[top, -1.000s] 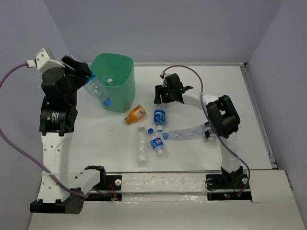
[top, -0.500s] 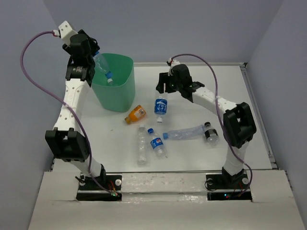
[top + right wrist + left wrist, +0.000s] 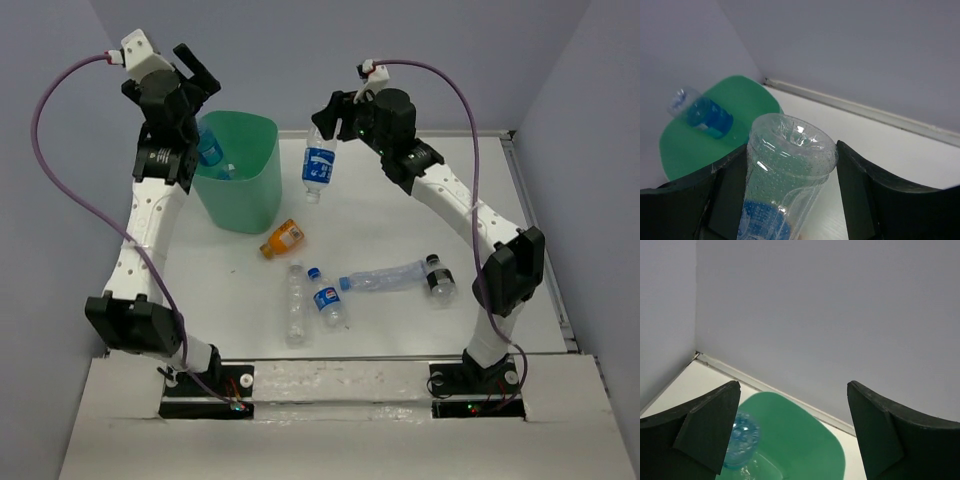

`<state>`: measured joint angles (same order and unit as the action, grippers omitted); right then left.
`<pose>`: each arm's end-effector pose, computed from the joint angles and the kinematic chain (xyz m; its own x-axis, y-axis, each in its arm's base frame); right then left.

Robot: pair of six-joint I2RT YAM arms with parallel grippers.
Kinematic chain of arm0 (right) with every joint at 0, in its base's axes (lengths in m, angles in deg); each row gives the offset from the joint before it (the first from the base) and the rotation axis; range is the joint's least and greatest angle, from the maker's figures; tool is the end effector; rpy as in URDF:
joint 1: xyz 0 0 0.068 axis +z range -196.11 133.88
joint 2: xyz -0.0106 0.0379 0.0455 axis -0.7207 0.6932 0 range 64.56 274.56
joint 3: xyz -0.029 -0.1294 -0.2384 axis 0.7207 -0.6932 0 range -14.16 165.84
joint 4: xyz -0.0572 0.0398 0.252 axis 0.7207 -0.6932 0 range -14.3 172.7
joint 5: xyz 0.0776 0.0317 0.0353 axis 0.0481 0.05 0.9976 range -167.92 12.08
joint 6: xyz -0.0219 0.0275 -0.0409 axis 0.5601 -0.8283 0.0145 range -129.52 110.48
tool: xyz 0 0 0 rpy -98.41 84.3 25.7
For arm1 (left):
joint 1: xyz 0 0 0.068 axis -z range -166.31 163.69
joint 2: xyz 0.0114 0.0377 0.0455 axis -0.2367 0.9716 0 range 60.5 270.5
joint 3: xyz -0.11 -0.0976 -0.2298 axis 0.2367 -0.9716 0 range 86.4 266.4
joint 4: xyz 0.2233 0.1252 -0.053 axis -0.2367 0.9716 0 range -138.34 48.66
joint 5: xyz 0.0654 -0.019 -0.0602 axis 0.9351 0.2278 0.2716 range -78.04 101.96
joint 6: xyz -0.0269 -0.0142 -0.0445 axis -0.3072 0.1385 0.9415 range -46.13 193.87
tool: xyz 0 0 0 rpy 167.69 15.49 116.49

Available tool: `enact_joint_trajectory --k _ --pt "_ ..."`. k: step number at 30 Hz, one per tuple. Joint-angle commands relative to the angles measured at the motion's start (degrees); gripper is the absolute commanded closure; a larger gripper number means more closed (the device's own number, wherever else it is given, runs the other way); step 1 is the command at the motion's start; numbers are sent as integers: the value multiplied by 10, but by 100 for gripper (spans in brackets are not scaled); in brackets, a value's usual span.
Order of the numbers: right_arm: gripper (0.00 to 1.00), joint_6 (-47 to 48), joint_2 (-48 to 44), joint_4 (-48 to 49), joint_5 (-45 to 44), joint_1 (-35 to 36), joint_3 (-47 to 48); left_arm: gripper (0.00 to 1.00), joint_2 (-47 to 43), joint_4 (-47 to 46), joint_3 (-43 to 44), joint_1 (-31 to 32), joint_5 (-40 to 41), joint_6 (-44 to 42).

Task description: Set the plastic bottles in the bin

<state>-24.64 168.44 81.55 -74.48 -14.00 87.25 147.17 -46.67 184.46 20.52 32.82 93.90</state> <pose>0.3715 0.2357 0.4124 -0.2032 0.1797 -0.9625 -0.5474 0.7942 0.2638 0.3377 -0.0277 0.5024 0.2387 -0.3511 -0.9054 -0.1656 0.9040 -0.3942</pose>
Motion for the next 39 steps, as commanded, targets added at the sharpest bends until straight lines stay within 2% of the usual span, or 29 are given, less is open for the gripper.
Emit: enact_joint_trajectory --k 1,3,6,11,13,16,20,22,24,25,26,30,31,34,35,37,38,39 --pt "57 15 40 55 -2 27 111 2 -113 10 -65 1 -60 21" --pt "58 22 65 64 0 34 165 2 -168 38 -105 1 -80 28" --pt "58 30 102 85 -1 50 229 2 -259 48 -251 1 -137 34" --pt "58 47 168 139 -10 81 329 2 -382 99 -389 1 -172 45" --pt "58 72 200 173 -19 90 382 2 -419 134 -415 1 -193 50" --pt "58 110 298 209 -23 103 450 2 -454 170 -462 1 -250 60" --pt "58 145 362 259 -2 114 482 2 -490 181 -502 2 -282 68" --pt "45 168 381 265 2 119 494 2 -502 181 -517 2 -295 71" --pt "26 169 390 265 8 119 498 2 -504 179 -522 2 -304 73" --pt "8 169 390 255 14 119 496 2 -501 177 -524 3 -305 71" --pt "1 170 386 247 16 119 492 2 -499 175 -526 3 -304 69" --pt "0 170 312 247 22 119 387 2 -459 148 -537 17 -309 59" --pt "0 164 276 245 24 119 370 2 -448 142 -533 39 -307 61" --pt "0 145 210 242 26 113 273 2 -406 128 -506 100 -248 64" --pt "0 128 158 242 26 113 240 2 -395 126 -499 146 -190 62" --pt "1 90 100 241 17 96 162 2 -356 117 -487 179 -151 54" --pt "2 76 39 241 14 91 75 2 -343 111 -483 201 -135 41" --pt "4 48 6 243 8 80 28 2 -312 101 -479 211 -129 34"
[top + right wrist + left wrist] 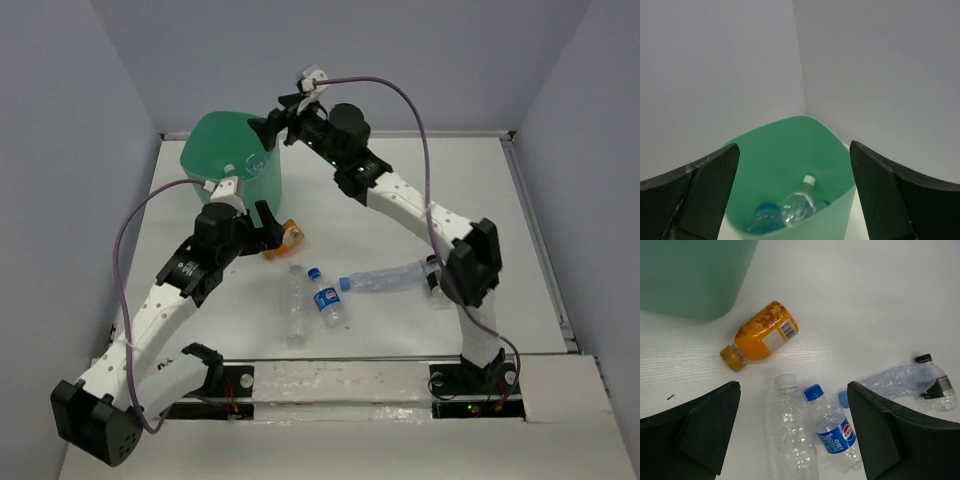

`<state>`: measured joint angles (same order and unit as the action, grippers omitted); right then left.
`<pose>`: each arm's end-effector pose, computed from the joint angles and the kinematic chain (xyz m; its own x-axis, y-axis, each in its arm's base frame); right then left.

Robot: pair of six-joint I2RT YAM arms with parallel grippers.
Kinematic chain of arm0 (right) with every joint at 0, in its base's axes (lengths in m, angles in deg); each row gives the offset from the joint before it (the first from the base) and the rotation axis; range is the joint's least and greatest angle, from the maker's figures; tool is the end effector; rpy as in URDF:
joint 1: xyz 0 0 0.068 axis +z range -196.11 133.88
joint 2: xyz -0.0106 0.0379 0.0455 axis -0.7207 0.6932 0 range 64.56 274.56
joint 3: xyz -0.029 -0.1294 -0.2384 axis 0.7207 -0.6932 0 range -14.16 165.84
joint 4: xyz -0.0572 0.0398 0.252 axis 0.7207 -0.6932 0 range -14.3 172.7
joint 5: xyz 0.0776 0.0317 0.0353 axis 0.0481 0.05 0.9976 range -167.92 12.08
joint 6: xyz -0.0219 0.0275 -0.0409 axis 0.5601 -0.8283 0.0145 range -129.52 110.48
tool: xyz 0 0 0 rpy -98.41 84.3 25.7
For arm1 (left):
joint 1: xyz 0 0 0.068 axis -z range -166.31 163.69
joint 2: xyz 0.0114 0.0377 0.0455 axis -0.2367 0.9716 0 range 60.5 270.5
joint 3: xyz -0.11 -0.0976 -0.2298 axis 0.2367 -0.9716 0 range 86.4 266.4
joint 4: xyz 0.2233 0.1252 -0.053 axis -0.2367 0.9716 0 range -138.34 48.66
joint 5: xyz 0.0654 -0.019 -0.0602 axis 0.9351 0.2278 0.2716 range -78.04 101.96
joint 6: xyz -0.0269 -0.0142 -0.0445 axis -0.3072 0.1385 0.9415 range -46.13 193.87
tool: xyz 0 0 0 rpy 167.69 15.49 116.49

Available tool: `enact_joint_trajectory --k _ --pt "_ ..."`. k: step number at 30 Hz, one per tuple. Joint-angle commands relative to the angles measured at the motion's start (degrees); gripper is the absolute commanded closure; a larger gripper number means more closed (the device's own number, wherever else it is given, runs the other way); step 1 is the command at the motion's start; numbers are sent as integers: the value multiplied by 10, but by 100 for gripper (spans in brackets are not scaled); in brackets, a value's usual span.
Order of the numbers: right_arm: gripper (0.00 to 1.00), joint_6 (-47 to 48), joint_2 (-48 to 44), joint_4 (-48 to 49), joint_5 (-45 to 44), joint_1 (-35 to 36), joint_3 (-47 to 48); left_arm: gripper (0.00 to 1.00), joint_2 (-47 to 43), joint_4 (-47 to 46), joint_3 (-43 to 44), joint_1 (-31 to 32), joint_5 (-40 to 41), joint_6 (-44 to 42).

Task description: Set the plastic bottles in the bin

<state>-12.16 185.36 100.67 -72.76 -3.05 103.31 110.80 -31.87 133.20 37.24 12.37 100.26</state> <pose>0.3698 0.3499 0.4137 0.1503 0.2031 -0.9676 -0.7514 0.6595 0.0217 0.1857 -0.0807 0.3242 -0.4554 -0.2865 -0.8429 0.2131 0.8842 -0.4157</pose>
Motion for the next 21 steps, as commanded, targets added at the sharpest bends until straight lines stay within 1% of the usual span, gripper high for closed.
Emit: enact_joint_trajectory --k 1,2,3,4,5,6,7,8,9,10,11,12,13,16,18,19,21 --pt "4 -90 -194 53 -14 -30 -179 2 67 -50 36 54 86 -34" --pt "6 -104 -225 52 -21 -41 -269 3 82 -55 36 64 108 -44" --pt "8 -123 -283 52 -28 -47 -314 3 98 -64 35 82 115 -53" --pt "12 -162 -310 54 -41 -52 -359 3 129 -86 32 92 122 -59" --pt "13 -177 -337 56 -47 -58 -403 3 145 -96 32 99 141 -68" --pt "13 -187 -380 58 -54 -58 -480 2 178 -114 31 118 157 -80" --pt "14 -214 -400 57 -86 -58 -516 2 193 -120 40 121 165 -84" --pt "14 -228 -419 57 -96 -63 -552 3 207 -130 43 129 166 -92" --pt "15 -245 -437 57 -104 -69 -621 2 219 -143 45 136 175 -110" --pt "15 -278 -471 57 -114 -78 -655 3 241 -160 51 150 187 -116" --pt "15 -291 -489 57 -114 -87 -687 2 251 -160 56 154 201 -121" --pt "15 -309 -505 54 -111 -104 -741 2 272 -191 58 159 208 -139" --pt "15 -320 -533 50 -111 -116 -763 2 283 -195 64 162 225 -143" --pt "16 -336 -567 14 -106 -154 -808 2 328 -204 76 162 246 -149" --pt "15 -334 -596 -23 -103 -159 -831 2 360 -198 83 162 267 -155" --pt "15 -331 -608 -26 -103 -159 -856 2 369 -197 86 162 274 -152" --pt "15 -331 -641 -32 -100 -159 -878 2 381 -201 83 162 291 -147"
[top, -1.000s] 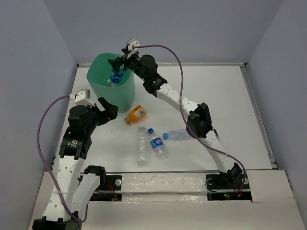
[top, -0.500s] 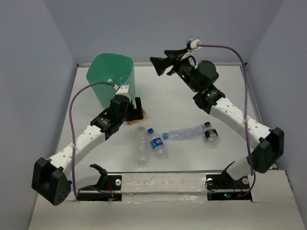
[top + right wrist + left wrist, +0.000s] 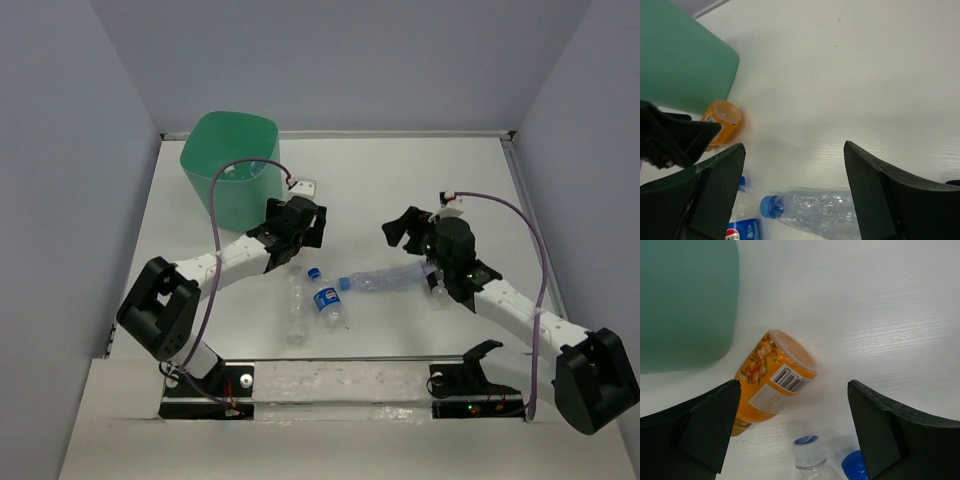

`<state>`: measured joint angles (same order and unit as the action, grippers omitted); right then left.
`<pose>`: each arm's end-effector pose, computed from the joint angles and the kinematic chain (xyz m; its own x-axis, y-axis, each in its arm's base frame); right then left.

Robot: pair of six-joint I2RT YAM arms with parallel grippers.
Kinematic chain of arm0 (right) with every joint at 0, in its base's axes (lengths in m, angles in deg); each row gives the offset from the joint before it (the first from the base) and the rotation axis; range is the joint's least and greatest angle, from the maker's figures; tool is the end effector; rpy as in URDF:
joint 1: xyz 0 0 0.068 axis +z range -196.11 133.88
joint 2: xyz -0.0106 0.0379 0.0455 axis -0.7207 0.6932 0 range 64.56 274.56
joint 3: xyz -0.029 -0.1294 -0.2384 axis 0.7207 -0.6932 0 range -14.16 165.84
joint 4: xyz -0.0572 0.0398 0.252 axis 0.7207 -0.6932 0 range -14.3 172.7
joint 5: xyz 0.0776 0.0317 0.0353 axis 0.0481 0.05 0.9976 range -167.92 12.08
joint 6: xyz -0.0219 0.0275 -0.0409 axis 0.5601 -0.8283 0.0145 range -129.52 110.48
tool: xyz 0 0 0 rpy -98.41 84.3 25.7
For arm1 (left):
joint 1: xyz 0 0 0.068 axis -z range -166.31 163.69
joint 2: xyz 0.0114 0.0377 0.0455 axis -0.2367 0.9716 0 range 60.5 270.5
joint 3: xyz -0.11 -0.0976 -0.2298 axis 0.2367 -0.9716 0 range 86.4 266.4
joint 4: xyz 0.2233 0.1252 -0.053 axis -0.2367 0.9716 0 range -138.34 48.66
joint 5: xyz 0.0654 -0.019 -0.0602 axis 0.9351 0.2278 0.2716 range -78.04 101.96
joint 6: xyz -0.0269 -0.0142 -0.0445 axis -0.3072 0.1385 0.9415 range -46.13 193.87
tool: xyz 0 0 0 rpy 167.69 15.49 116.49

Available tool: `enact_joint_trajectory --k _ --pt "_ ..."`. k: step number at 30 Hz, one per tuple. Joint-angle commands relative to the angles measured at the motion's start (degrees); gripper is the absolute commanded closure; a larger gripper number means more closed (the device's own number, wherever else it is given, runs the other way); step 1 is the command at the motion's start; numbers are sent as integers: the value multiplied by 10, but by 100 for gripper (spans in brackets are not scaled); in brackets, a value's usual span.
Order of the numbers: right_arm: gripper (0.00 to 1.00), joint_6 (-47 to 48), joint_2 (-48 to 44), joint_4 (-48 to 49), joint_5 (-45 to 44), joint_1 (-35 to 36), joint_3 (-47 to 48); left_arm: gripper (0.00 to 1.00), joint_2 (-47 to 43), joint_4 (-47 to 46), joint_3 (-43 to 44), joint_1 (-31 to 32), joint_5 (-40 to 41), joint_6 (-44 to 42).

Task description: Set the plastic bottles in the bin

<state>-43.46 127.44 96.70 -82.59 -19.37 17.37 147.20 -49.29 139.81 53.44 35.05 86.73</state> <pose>0.2198 0.1075 0.2397 -0.4326 0.4050 -0.8055 -0.1660 0.8424 0.5127 0.2647 -0.2020 0.2357 -0.4753 0.1288 -0.8704 0.2335 0.9722 0.0163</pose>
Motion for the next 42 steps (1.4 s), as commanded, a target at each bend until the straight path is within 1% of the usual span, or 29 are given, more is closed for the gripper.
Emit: enact_joint_trajectory --k 1,4,9,10,12,13,15,19,20,23,26,27,30,31,33,34,36,39,42 --pt "15 -18 -70 -5 4 4 -25 2 28 -27 18 0 69 -13" --pt "14 -18 -94 -28 5 4 -46 1 53 -29 23 0 89 -22" --pt "9 -13 -140 -75 -43 4 -69 1 94 -30 46 -1 111 -39" --pt "8 1 -150 -109 -68 4 -60 1 102 -29 49 -2 112 -40" --pt "6 11 -158 -138 -89 4 -53 1 109 -28 50 -2 113 -39" --pt "6 11 -164 -168 -97 4 -50 1 113 -28 48 -1 114 -39" --pt "6 5 -176 -186 -95 -1 -51 2 125 -28 48 -2 111 -37" --pt "5 -9 -180 -205 -106 -1 -53 9 150 -3 66 -3 110 -28" --pt "5 -9 -182 -209 -112 -1 -51 14 151 -2 67 -3 110 -27" --pt "5 -3 -186 -237 -139 -12 -37 23 144 -1 64 -3 99 -21" --pt "4 11 -183 -268 -169 -27 -24 31 134 7 62 -3 78 -10" --pt "3 11 -177 -278 -170 -45 -14 33 125 9 61 -2 71 -3" --pt "3 9 -168 -299 -147 -74 -10 39 95 8 59 -3 52 7" --pt "3 5 -168 -299 -143 -81 -10 39 86 9 60 -3 48 9" --pt "3 1 -155 -327 -148 -92 5 42 66 22 62 -1 31 16" --pt "3 -5 -152 -346 -151 -98 14 42 42 19 60 0 25 27" --pt "3 -19 -141 -367 -148 -104 21 42 17 13 51 3 1 37" --pt "4 -43 -129 -405 -131 -110 29 42 -45 -12 44 3 -18 46" --pt "4 -61 -122 -442 -120 -110 34 42 -79 -24 64 3 -33 48"
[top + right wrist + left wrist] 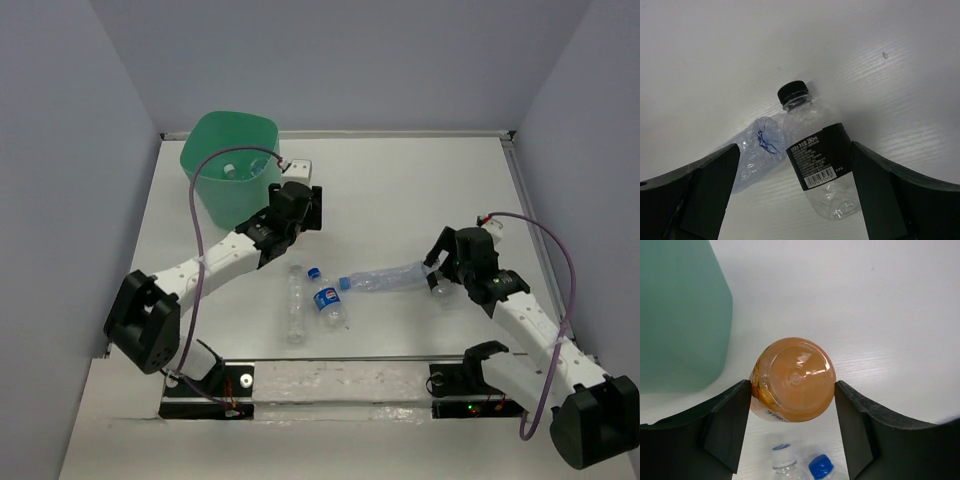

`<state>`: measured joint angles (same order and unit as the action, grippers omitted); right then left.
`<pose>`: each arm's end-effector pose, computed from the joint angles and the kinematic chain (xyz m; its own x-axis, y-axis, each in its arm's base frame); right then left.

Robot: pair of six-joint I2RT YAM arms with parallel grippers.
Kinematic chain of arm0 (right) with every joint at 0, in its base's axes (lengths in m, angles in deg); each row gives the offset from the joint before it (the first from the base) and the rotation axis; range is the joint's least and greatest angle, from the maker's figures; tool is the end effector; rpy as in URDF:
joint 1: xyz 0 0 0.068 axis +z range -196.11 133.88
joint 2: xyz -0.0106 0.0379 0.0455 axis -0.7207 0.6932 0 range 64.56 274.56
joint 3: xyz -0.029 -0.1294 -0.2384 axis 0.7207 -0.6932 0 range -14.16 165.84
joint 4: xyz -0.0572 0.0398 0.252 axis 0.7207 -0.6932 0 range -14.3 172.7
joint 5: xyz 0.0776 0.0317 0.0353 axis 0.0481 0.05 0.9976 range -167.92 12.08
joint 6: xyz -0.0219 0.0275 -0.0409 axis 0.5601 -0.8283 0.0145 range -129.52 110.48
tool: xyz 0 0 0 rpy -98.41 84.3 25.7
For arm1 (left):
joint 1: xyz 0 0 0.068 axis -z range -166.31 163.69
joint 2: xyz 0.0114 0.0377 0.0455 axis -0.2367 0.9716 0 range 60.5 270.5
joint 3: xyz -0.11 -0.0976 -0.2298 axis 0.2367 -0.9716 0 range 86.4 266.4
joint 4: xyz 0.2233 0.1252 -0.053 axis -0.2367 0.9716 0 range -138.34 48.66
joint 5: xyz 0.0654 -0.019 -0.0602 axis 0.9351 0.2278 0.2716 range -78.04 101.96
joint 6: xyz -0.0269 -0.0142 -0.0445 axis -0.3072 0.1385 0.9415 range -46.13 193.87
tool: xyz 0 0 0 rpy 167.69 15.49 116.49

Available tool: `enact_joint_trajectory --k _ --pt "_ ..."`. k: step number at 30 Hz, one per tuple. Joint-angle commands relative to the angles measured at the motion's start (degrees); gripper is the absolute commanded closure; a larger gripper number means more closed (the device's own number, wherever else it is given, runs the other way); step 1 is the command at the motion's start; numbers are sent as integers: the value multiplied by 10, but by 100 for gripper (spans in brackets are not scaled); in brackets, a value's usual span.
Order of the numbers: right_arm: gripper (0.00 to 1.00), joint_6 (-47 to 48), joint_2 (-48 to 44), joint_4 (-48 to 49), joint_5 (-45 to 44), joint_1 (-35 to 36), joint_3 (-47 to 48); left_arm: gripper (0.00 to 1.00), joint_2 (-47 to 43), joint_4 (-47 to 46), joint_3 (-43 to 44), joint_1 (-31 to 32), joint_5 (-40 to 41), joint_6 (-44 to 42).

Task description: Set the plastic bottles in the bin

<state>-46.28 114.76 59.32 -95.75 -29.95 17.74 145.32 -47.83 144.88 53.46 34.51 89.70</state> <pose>0.1789 0.0405 0.2246 -0.5389 0.4369 -0.7202 0.3457 0.8944 0.2838 0.2682 -0.2055 0.2733 -0.4235 0.0245 -0.9056 0.2206 0.9723 -0.0769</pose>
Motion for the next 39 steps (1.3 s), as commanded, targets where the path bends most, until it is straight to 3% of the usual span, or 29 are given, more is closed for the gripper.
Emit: enact_joint_trajectory --k 1,9,14,19,24,26,32,35,37,39 --pt "5 -37 7 -85 13 -4 31 42 -79 -52 20 2 -34 18" --pt "7 -54 49 -127 19 -4 35 41 -115 -106 118 -16 -83 11" --pt "7 -46 139 -124 3 -4 65 41 -114 -127 185 -89 -136 45" --pt "10 -44 163 -110 -10 -4 75 41 -109 -115 240 -156 -125 56" --pt "21 -45 177 -94 -12 -4 67 37 -96 -87 266 -221 -57 67" --pt "33 -49 170 -86 -20 -4 63 36 -98 -87 253 -233 -32 63" --pt "41 -51 105 -77 -32 -4 55 35 -70 -70 237 -258 2 54" --pt "44 -51 68 -77 -37 -4 56 26 -63 -67 220 -259 3 56" --pt "47 -46 29 -76 -37 -4 61 6 -65 -64 212 -259 0 60" --pt "49 -38 -6 -77 -37 -4 76 1 -69 -63 210 -259 -1 61"
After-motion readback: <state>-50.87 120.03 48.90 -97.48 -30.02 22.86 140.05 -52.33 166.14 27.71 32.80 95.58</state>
